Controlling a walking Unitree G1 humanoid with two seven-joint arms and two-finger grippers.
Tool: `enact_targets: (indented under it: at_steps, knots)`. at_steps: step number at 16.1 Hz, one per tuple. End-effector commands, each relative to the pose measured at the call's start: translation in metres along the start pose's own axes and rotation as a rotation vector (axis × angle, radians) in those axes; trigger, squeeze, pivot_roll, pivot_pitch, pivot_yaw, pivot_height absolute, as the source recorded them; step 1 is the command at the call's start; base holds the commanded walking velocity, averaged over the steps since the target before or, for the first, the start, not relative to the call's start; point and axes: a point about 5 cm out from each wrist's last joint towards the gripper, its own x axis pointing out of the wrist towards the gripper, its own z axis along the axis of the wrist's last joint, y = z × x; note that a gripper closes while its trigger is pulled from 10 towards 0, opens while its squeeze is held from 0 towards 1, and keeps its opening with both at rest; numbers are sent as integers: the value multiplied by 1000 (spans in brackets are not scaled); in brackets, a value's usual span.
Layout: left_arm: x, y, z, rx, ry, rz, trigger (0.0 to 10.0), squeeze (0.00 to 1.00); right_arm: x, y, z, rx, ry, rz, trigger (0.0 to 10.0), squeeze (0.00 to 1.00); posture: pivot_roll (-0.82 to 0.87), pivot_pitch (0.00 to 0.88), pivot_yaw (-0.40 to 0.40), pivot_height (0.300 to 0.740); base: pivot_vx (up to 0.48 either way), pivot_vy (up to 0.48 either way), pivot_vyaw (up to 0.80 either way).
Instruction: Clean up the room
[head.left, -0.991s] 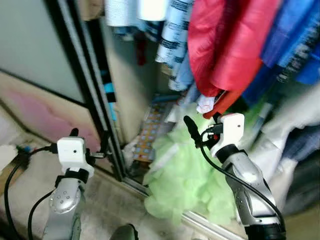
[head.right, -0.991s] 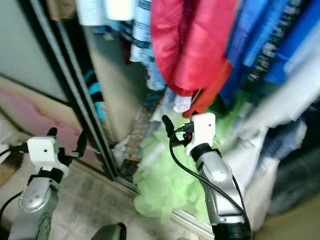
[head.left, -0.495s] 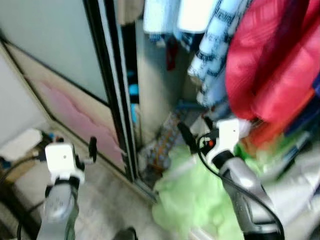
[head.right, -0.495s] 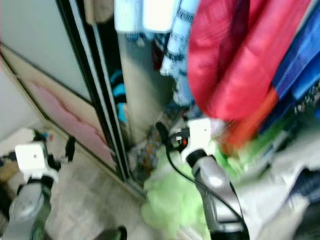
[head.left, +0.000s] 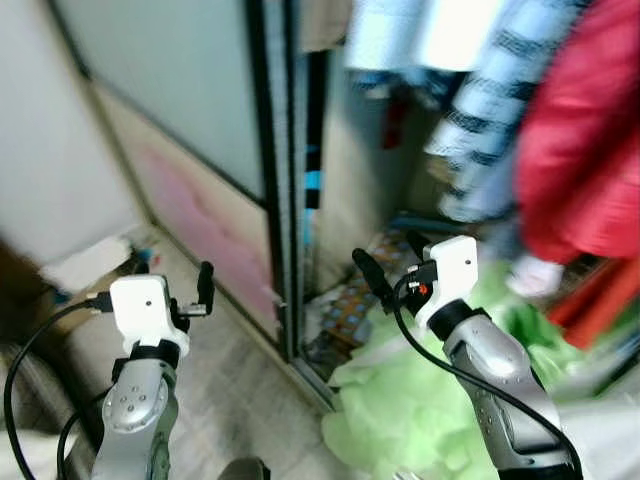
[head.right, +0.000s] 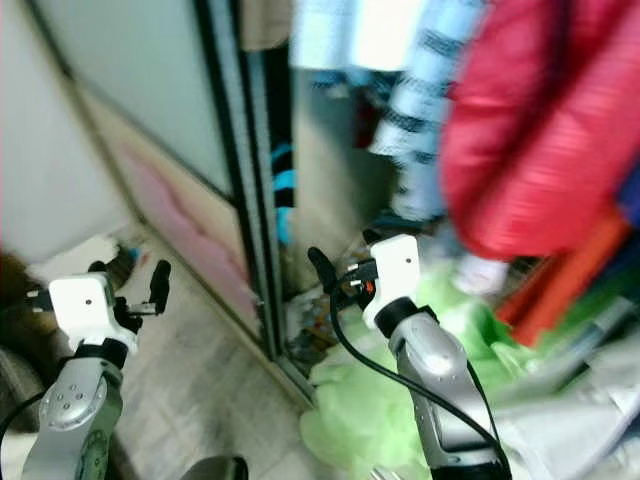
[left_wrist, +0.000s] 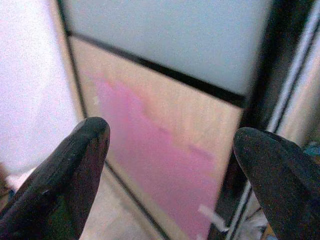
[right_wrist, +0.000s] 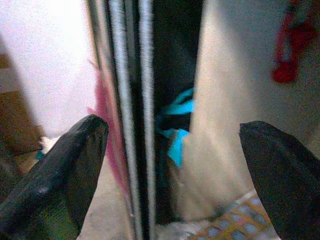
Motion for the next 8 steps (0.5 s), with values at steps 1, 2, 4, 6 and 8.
enact_targets:
  at_steps: [1,2,4,6,8]
  knots:
    - [0,1,1,13,6,9,10000,0,2,1,4,2,-13,8,10000,0,-63,0,-25,740,0,0,800]
    - [0,1,1,12,7,12,10000,0,3,1,5,5,-14,7,10000,0,-63,0,-25,740,0,0,800]
    - [1,1,1,12,8,15,10000,0,4,1,6,11,-18,5,10000,0,-58,0,-27,740,0,0,800]
    - [0,3,0,13,14,22,10000,0,6,1,5,24,-17,-3,10000,0,-55,0,-27,740,0,0,800]
    - [0,4,0,14,19,27,10000,0,7,1,3,35,-10,-15,10000,0,-54,0,-23,740,0,0,800]
